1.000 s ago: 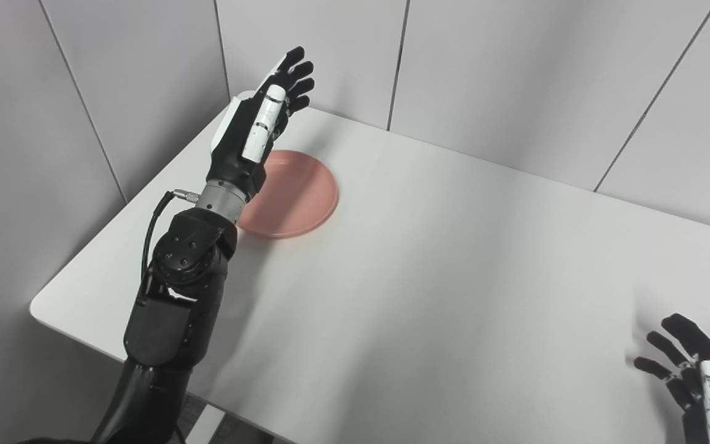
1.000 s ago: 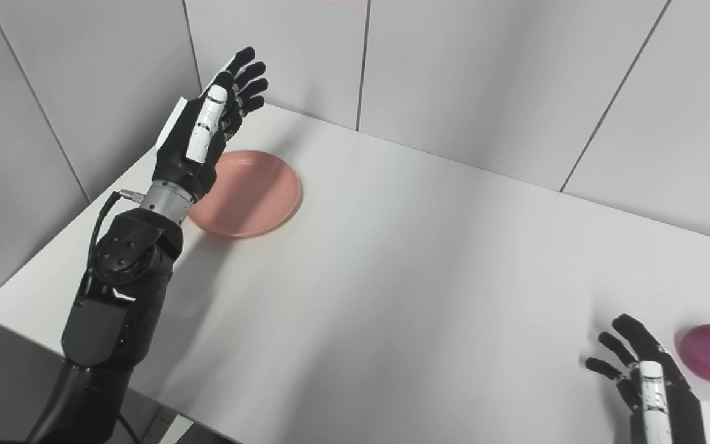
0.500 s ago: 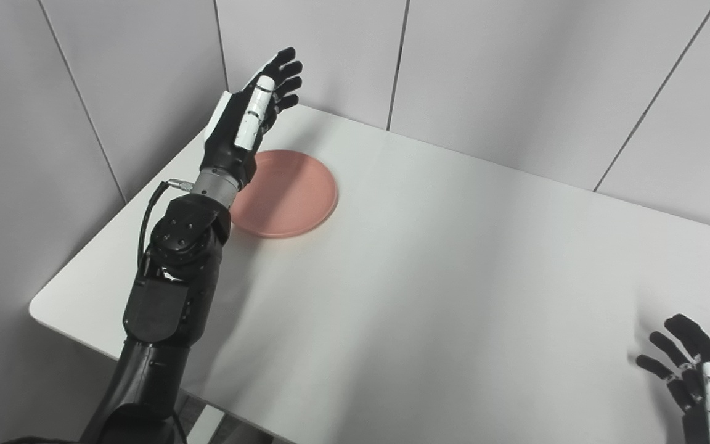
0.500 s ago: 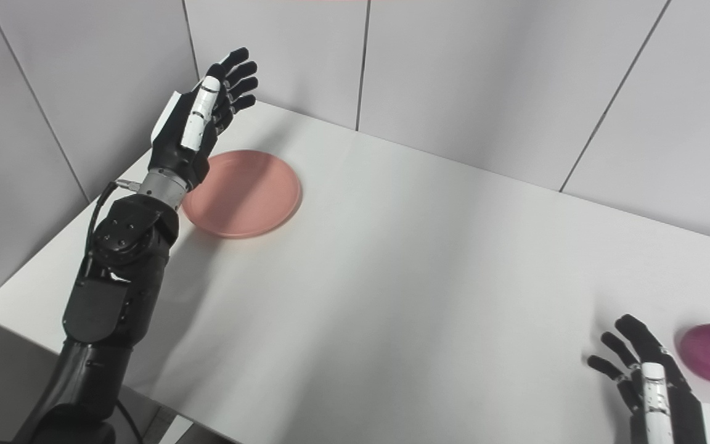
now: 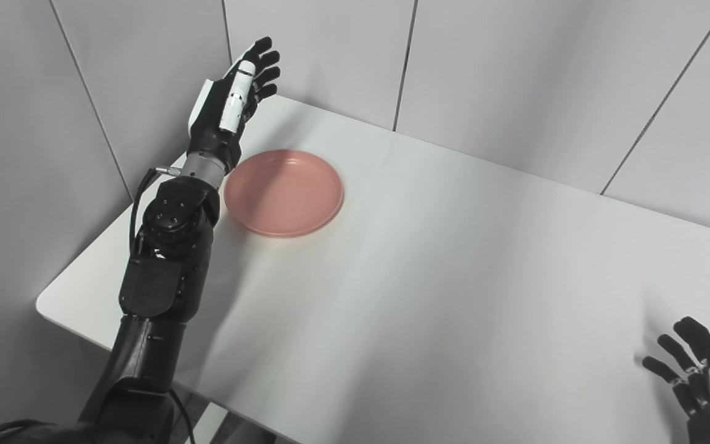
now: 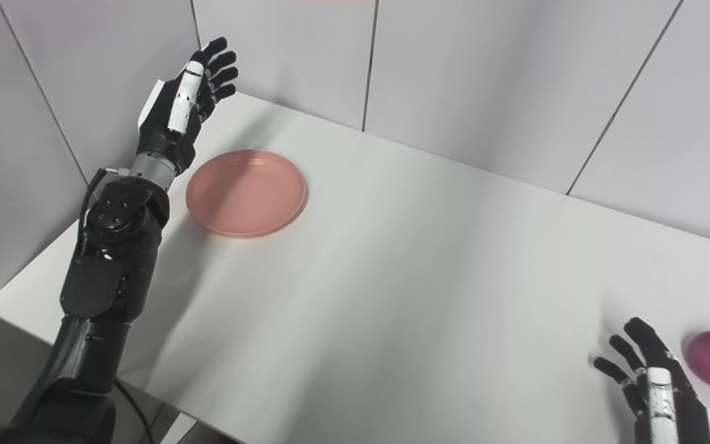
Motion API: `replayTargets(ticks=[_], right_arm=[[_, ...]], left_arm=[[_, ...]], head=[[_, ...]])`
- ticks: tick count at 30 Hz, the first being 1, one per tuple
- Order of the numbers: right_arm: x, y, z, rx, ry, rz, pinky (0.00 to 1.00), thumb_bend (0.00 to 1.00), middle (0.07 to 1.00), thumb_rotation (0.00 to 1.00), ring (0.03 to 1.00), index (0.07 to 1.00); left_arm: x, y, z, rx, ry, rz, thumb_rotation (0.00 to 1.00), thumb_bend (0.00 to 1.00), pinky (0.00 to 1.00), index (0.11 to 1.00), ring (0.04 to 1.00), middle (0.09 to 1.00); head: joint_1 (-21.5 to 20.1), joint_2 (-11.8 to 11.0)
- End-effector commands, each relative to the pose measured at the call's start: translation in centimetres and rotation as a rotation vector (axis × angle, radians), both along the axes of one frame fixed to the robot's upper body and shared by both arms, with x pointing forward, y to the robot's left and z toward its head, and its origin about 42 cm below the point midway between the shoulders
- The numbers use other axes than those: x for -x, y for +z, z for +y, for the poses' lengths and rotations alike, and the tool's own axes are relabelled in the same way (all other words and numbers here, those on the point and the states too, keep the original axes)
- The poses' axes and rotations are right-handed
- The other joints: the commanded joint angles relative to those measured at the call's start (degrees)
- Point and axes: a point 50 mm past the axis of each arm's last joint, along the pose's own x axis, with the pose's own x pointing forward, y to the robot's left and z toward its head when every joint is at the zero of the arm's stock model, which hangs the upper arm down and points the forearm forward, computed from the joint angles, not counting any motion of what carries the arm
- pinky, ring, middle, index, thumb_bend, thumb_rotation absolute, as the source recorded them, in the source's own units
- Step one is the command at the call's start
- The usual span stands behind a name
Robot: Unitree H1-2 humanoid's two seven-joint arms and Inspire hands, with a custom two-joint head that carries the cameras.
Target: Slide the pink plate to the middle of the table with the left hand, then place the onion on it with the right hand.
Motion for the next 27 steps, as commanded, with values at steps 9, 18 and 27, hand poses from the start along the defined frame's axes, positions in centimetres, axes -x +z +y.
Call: replayTargets(ticks=[9, 18, 27], right_arm=[[-0.5, 1.3, -0.2, 0.005, 0.015, -0.055, 0.66, 0.78, 0.851, 0.74, 0.822, 0.791], [-0.5, 1.1, -0.5, 0.003, 0.013, -0.058, 0.66, 0.76, 0.843, 0.73, 0.815, 0.786], [-0.6, 1.2, -0.3, 0.0, 0.008, -0.055, 0.63, 0.76, 0.825, 0.73, 0.796, 0.768]], left_arm=[[-1.2, 3.0, 2.2, 0.005, 0.037, -0.082, 1.0, 0.3, 0.88, 0.864, 0.886, 0.891], [-1.3, 2.3, 3.6, 0.001, 0.058, -0.055, 1.0, 0.31, 0.87, 0.835, 0.868, 0.866], [-1.3, 1.4, 5.2, 0.034, 0.089, -0.044, 1.0, 0.28, 0.84, 0.83, 0.868, 0.867]], head=[[0.15, -0.12], [0.44, -0.31], [0.19, -0.36]])
